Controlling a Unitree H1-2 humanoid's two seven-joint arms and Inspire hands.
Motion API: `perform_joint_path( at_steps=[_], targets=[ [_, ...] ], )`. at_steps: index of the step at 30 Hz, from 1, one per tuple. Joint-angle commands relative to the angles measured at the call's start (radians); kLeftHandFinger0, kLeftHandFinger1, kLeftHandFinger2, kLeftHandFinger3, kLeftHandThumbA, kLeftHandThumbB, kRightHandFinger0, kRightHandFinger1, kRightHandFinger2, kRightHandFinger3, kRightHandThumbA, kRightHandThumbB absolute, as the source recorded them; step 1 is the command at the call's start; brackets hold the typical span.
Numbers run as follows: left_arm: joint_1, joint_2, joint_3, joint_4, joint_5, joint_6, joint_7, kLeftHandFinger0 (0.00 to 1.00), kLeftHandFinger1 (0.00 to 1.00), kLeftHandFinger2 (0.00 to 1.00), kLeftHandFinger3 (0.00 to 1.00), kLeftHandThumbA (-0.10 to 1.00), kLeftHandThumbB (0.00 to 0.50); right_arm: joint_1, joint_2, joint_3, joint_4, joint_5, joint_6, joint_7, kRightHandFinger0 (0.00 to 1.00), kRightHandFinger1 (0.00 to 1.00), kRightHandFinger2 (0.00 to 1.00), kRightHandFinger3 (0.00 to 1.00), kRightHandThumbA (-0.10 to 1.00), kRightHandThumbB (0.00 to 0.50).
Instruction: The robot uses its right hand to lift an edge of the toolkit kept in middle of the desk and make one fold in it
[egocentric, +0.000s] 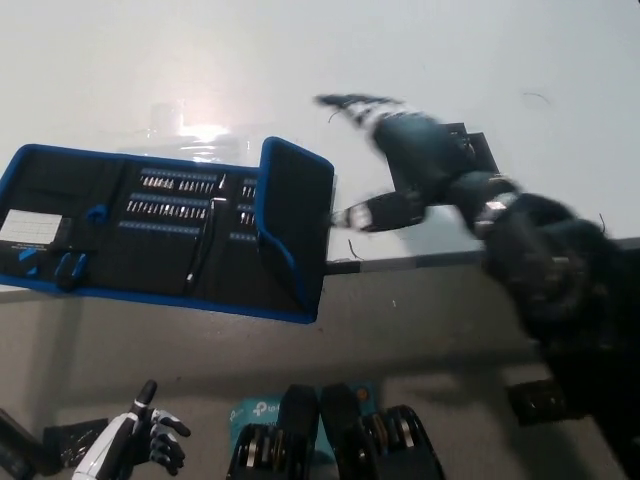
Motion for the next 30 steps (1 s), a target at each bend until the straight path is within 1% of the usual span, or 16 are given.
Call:
perform_joint_path(
  at_steps=[1,2,3,4,5,6,7,8,9,11,12,18,20,24,28,30],
  targets=[
    [0.003,0.021,0.003,-0.005,0.009,-0.029,-0.008,0.39,0.34,0.29,0.37,1.00,0.500,0.091,-0.010,-0.140,-0.062,0.164,-0.082,-0.110,1.00,1.00,1.00,1.00,0.69,0.414],
    [0.003,0.020,0.005,-0.005,0.006,-0.025,-0.007,0.40,0.34,0.29,0.37,1.00,0.500,0.116,0.001,-0.176,-0.062,0.183,-0.098,-0.134,1.00,1.00,1.00,1.00,0.54,0.275],
    [0.003,0.017,0.008,-0.004,0.000,-0.021,-0.007,0.40,0.34,0.29,0.37,1.00,0.500,0.151,0.015,-0.224,-0.062,0.213,-0.120,-0.173,1.00,1.00,1.00,1.00,0.48,0.306],
    [0.006,0.016,0.008,-0.004,0.000,-0.021,-0.007,0.40,0.35,0.29,0.37,1.00,0.500,0.153,0.018,-0.228,-0.062,0.212,-0.124,-0.170,0.97,1.00,1.00,1.00,0.48,0.307],
    [0.008,0.016,0.009,0.001,-0.004,-0.029,-0.010,0.40,0.34,0.30,0.37,1.00,0.500,0.178,0.023,-0.256,-0.056,0.221,-0.152,-0.199,0.82,1.00,1.00,1.00,0.40,0.262],
    [0.010,0.018,0.011,-0.003,-0.005,-0.028,-0.011,0.40,0.34,0.29,0.37,1.00,0.500,0.222,0.026,-0.303,-0.023,0.262,-0.218,-0.244,0.58,0.76,1.00,1.00,0.26,0.160],
    [0.008,0.019,0.011,-0.003,-0.005,-0.027,-0.011,0.40,0.34,0.29,0.37,1.00,0.500,0.238,0.028,-0.324,-0.008,0.278,-0.248,-0.261,0.40,0.60,1.00,1.00,0.17,0.193],
    [0.002,0.017,0.011,-0.004,0.000,-0.033,-0.006,0.36,0.32,0.27,0.36,1.00,0.500,0.280,0.028,-0.375,0.028,0.319,-0.297,-0.289,0.30,0.43,0.74,1.00,0.01,0.180],
    [-0.001,0.017,0.012,-0.006,0.002,-0.026,-0.003,0.36,0.32,0.27,0.37,1.00,0.500,0.307,0.028,-0.406,0.059,0.351,-0.341,-0.308,0.25,0.35,0.66,0.97,-0.05,0.180],
    [-0.003,0.019,0.014,-0.007,0.002,-0.025,-0.003,0.39,0.32,0.28,0.37,1.00,0.500,0.320,0.029,-0.419,0.067,0.351,-0.351,-0.314,0.22,0.31,0.60,0.95,-0.10,0.171],
    [-0.003,0.018,0.016,-0.009,-0.008,-0.012,-0.009,0.39,0.33,0.29,0.39,1.00,0.500,0.380,0.027,-0.459,0.108,0.380,-0.408,-0.341,0.22,0.28,0.55,0.92,-0.10,0.166],
    [-0.001,0.021,0.012,0.001,-0.007,-0.032,-0.015,0.36,0.34,0.31,0.38,1.00,0.500,0.473,0.020,-0.535,0.221,0.451,-0.557,-0.380,0.23,0.27,0.52,0.89,-0.10,0.173],
    [0.004,0.019,0.014,-0.003,-0.006,-0.029,-0.010,0.38,0.33,0.29,0.38,1.00,0.500,0.519,0.030,-0.572,0.257,0.469,-0.581,-0.407,0.15,0.21,0.48,0.86,-0.10,0.183],
    [0.011,0.021,0.015,0.002,-0.001,-0.030,-0.007,0.39,0.34,0.30,0.38,1.00,0.500,0.571,0.036,-0.602,0.319,0.488,-0.651,-0.431,0.12,0.17,0.47,0.84,-0.10,0.186],
    [0.014,0.016,0.017,0.003,-0.003,-0.033,-0.004,0.39,0.32,0.27,0.34,1.00,0.500,0.599,0.042,-0.621,0.353,0.476,-0.644,-0.461,0.10,0.18,0.49,0.83,-0.10,0.203],
    [0.013,0.017,0.016,0.001,-0.002,-0.029,-0.004,0.42,0.34,0.28,0.33,1.00,0.500,0.602,0.044,-0.628,0.375,0.482,-0.649,-0.471,0.11,0.18,0.50,0.83,-0.10,0.209]
  ],
)
